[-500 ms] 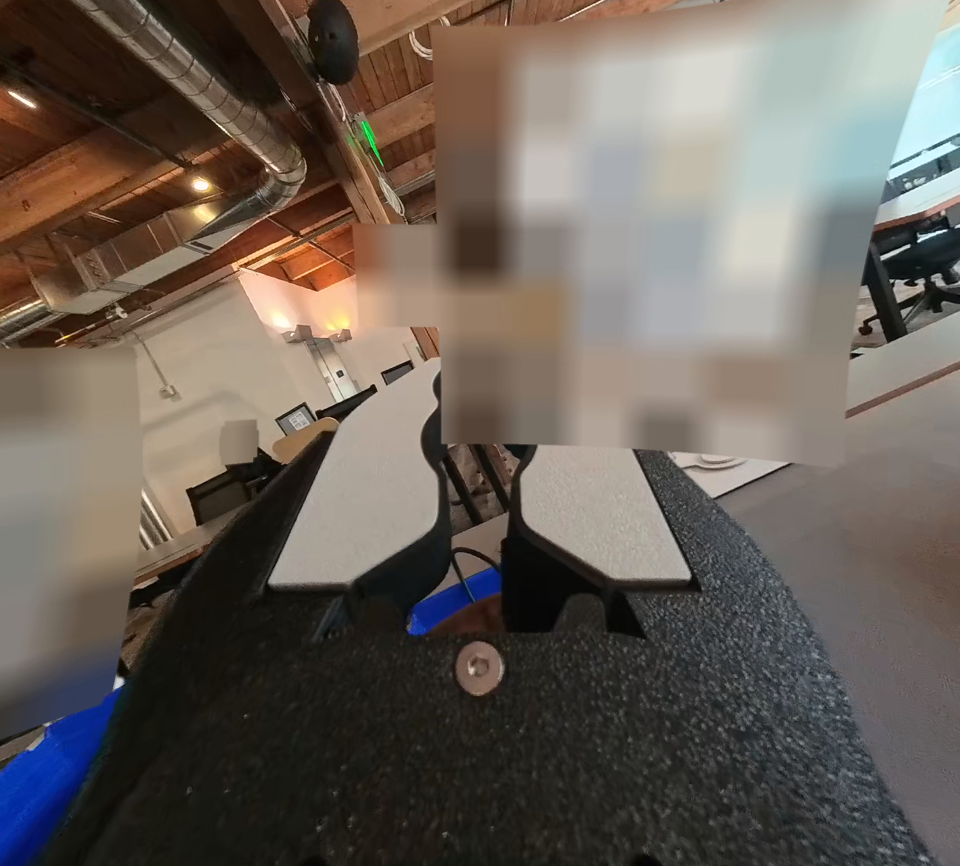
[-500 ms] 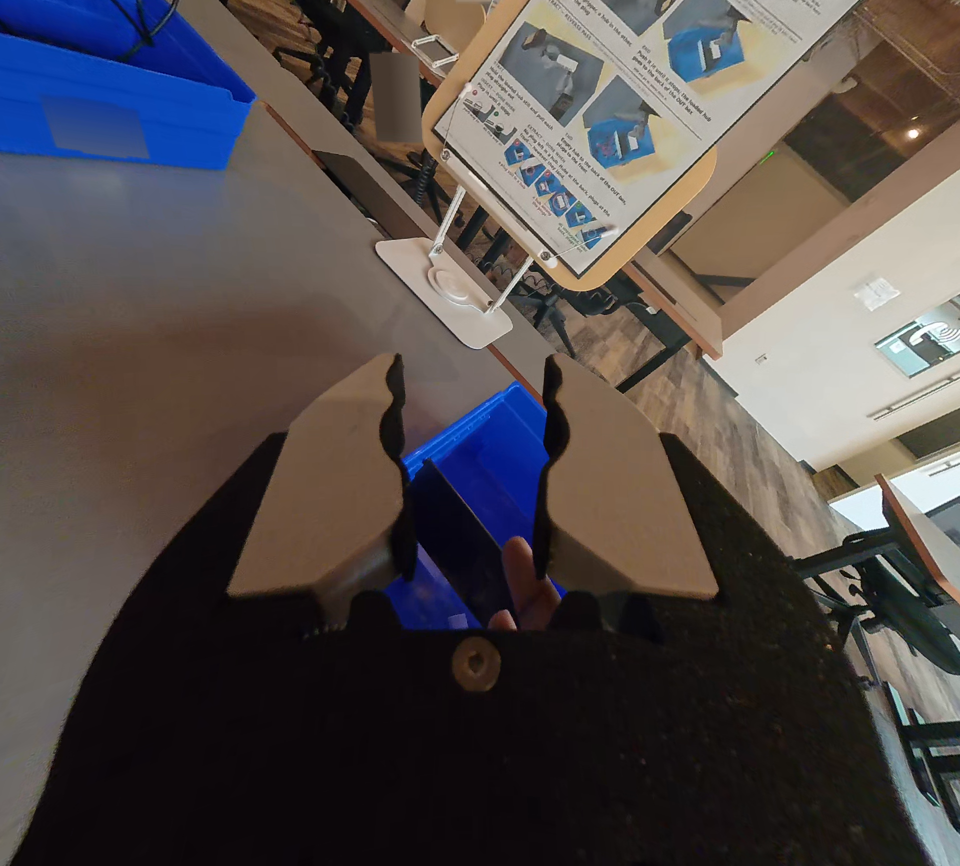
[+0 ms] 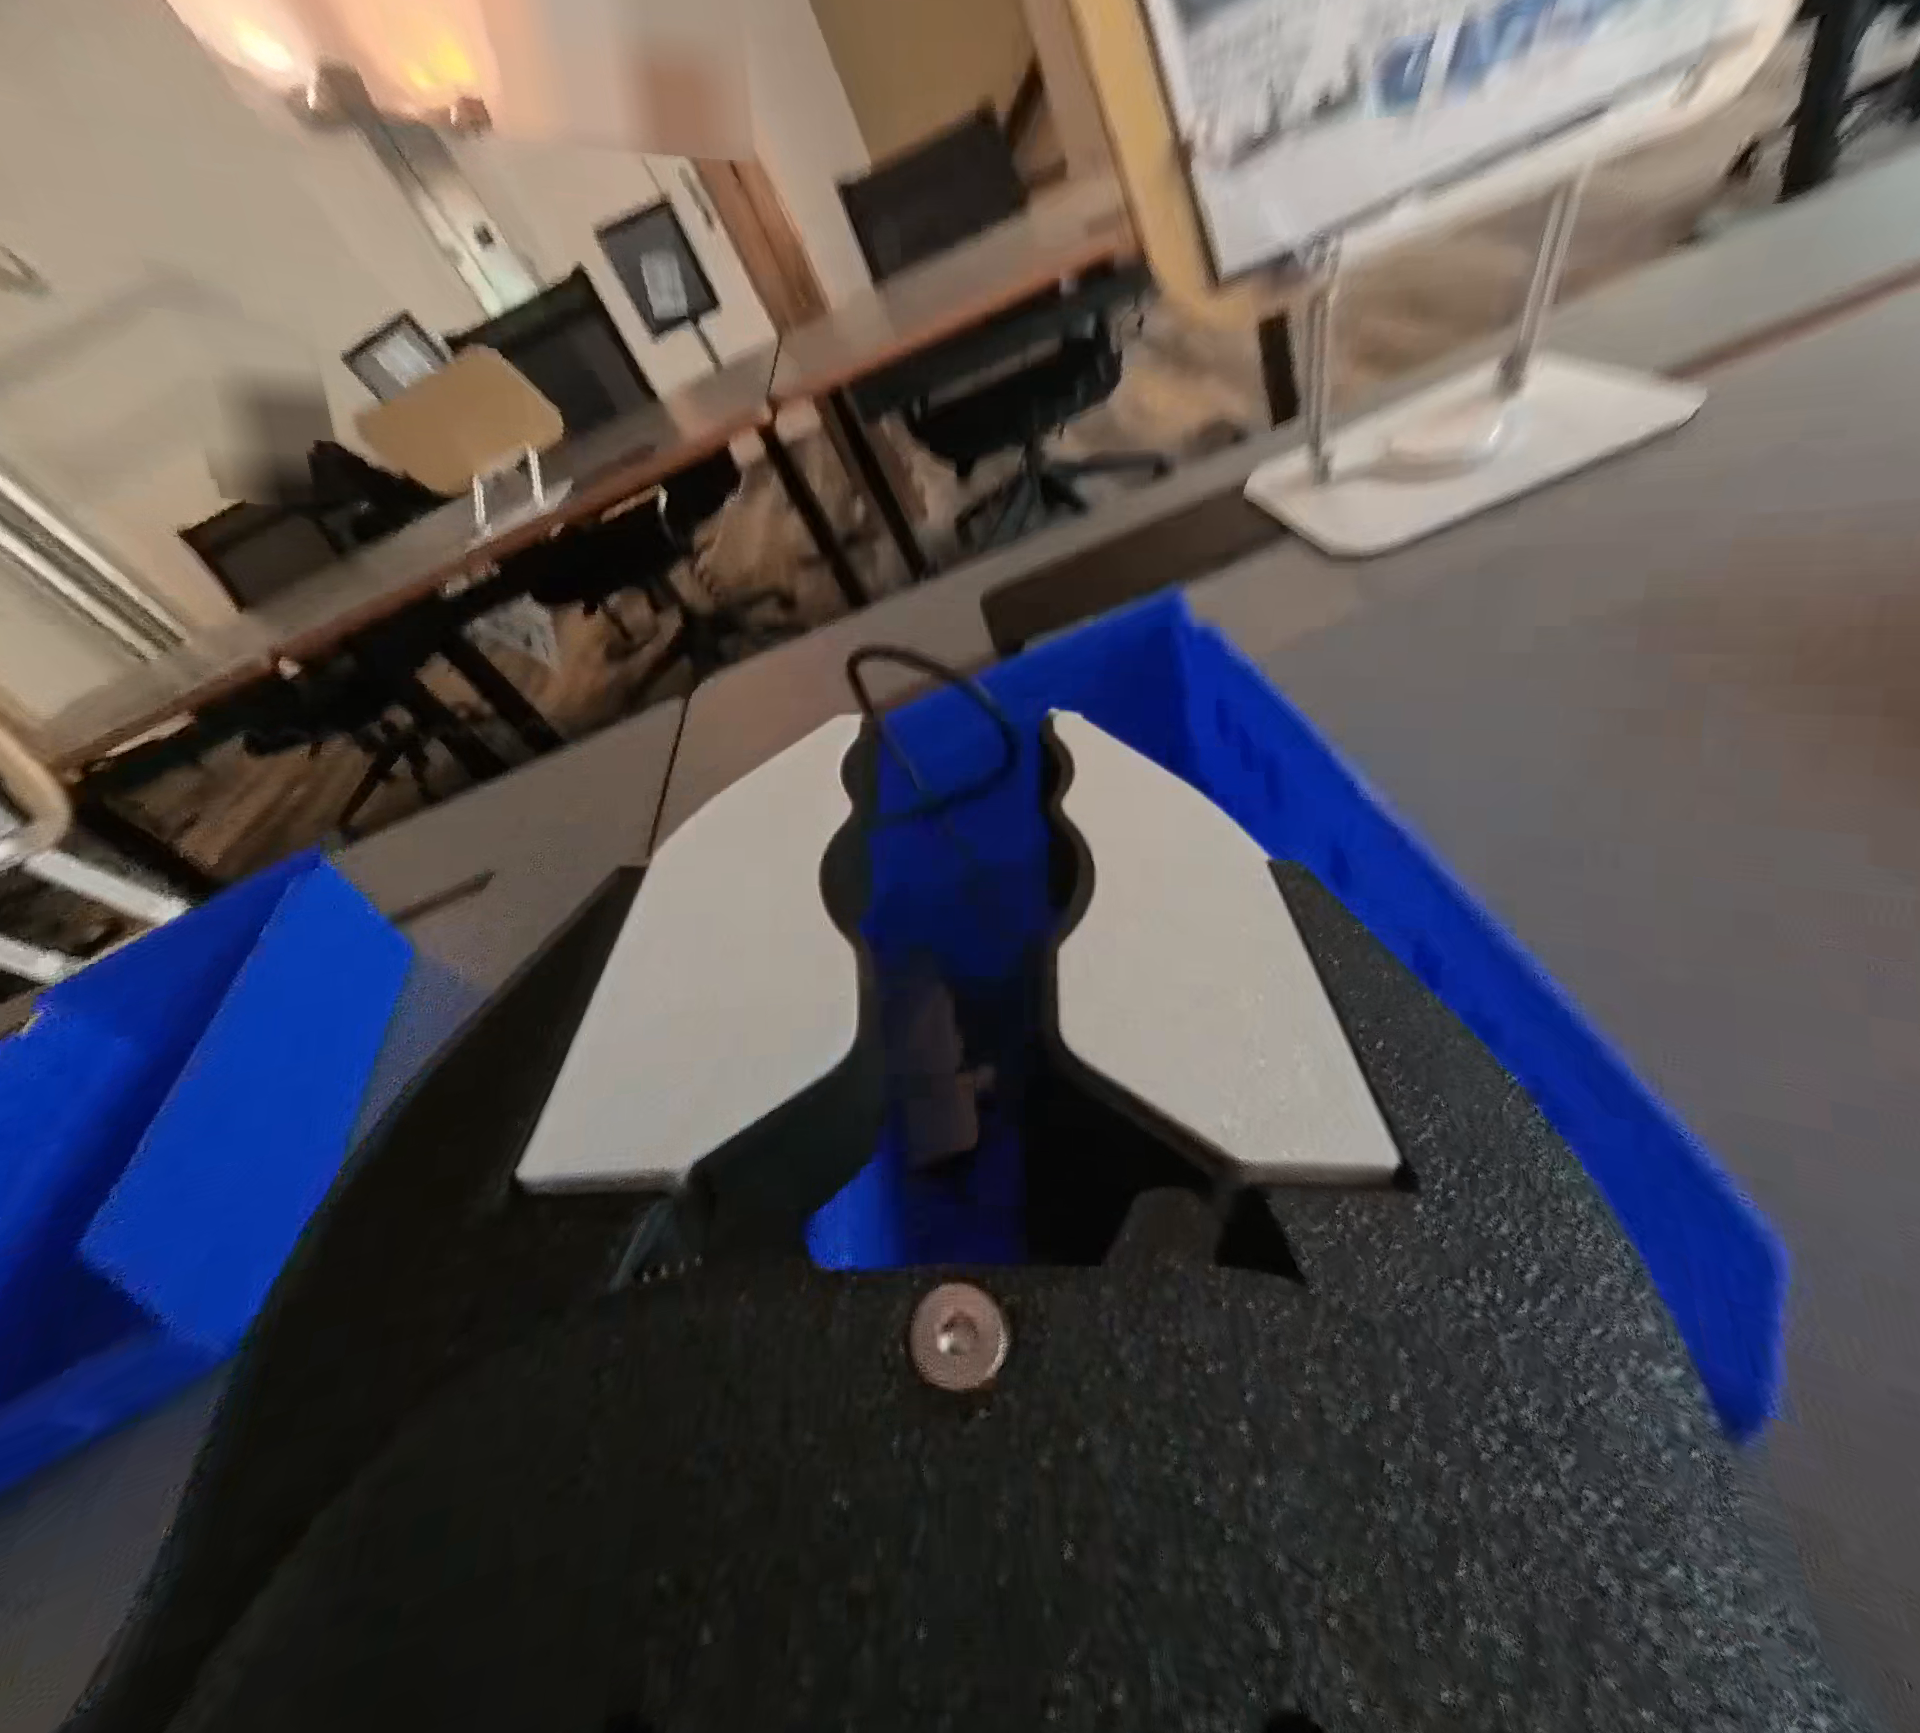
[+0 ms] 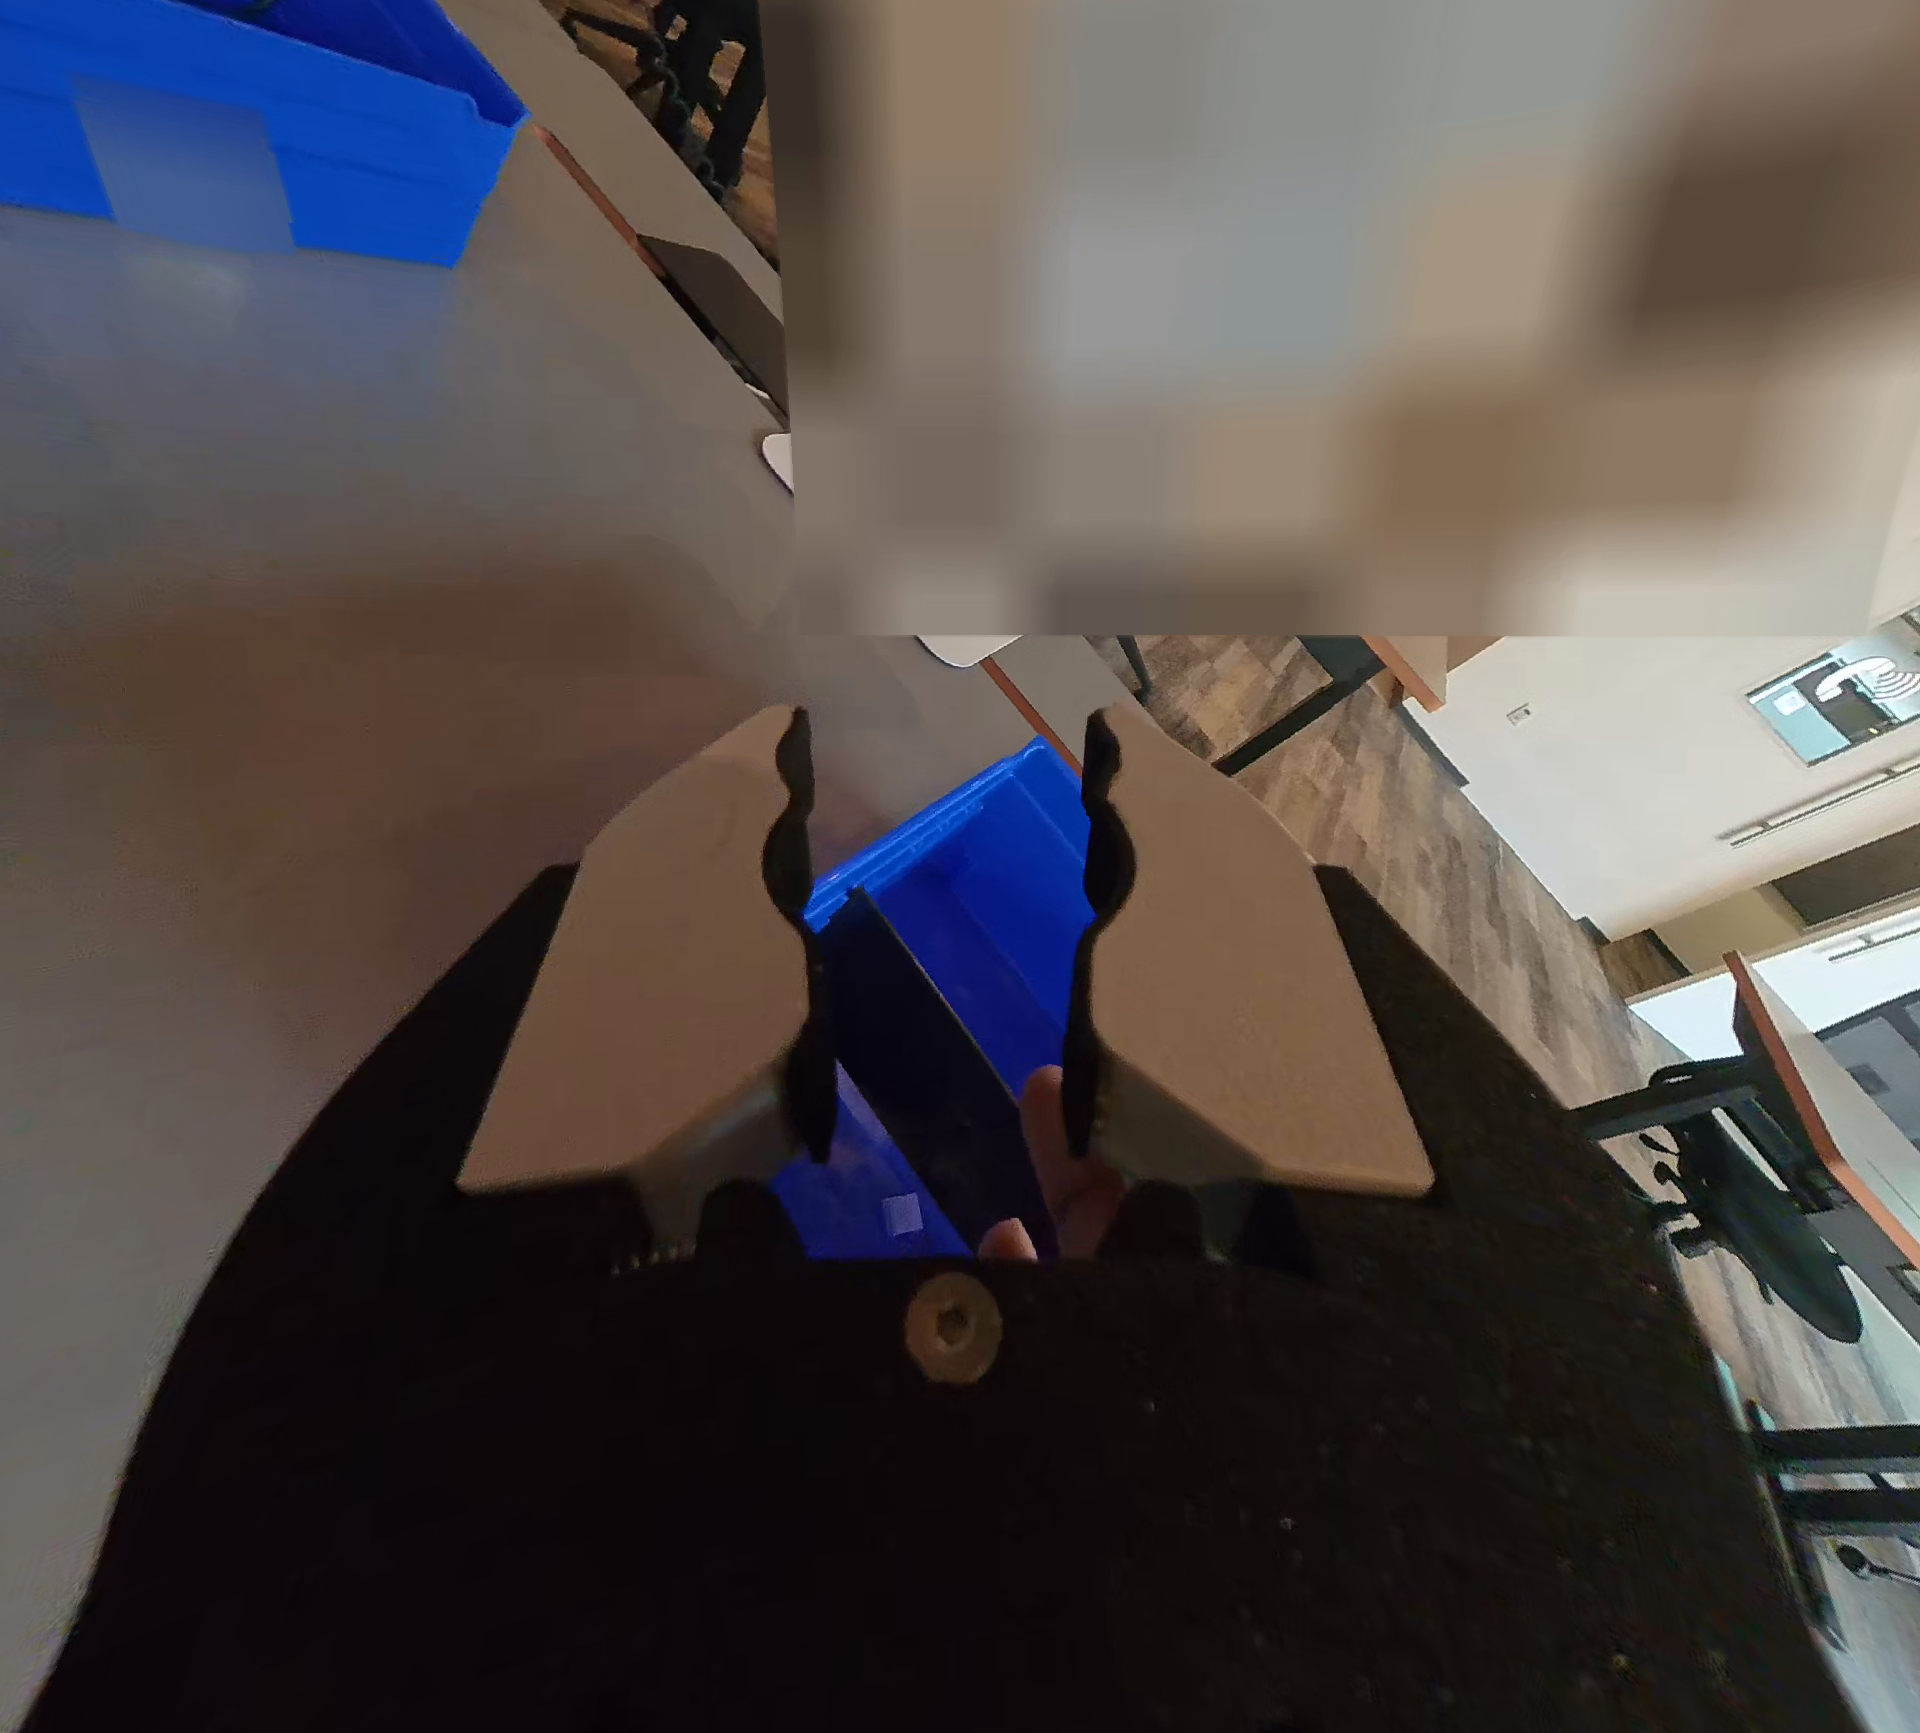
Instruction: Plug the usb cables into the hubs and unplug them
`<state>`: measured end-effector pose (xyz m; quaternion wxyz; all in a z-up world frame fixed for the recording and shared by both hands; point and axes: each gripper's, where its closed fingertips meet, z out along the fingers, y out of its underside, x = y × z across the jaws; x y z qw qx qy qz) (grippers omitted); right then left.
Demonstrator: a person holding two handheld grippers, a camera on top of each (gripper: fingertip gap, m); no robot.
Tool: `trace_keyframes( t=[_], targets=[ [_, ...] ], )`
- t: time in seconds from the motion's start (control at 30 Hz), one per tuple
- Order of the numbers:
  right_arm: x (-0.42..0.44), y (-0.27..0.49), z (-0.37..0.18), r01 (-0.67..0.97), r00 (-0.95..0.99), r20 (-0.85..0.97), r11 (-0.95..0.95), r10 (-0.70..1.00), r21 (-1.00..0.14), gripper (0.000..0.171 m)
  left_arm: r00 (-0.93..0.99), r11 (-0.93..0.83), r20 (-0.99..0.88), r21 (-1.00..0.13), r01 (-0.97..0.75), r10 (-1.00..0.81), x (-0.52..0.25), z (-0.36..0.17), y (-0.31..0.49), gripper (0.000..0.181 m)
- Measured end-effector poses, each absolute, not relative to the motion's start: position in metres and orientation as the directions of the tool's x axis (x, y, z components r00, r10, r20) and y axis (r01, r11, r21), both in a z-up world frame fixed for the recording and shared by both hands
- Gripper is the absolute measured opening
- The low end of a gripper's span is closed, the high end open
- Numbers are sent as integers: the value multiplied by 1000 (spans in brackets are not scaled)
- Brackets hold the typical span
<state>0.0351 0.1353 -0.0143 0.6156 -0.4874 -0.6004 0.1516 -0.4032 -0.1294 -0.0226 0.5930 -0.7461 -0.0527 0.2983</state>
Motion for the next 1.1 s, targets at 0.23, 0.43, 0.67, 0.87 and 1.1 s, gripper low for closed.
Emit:
trace_keyframes(
  t=[0.23,0.43,0.67,0.87,1.1],
  targets=[
    [32,132,-20,428,202,614,495,763,-756,50,813,-614,-463,-770,-171,354,-436,-106,-114,35],
    [34,131,-20,435,190,627,508,756,-744,50,845,-591,-457,-775,-224,280,-433,-129,-81,35],
    [42,135,-19,448,199,632,504,749,-739,50,875,-627,-458,-731,-270,158,-428,-148,-55,38],
    [49,131,-9,410,211,627,514,750,-753,50,898,-812,-437,-509,-286,-42,-436,-172,-43,43],
    [51,131,-8,412,212,637,524,741,-746,50,849,-915,-466,-172,-364,-249,-452,-217,-27,49]
  ],
)
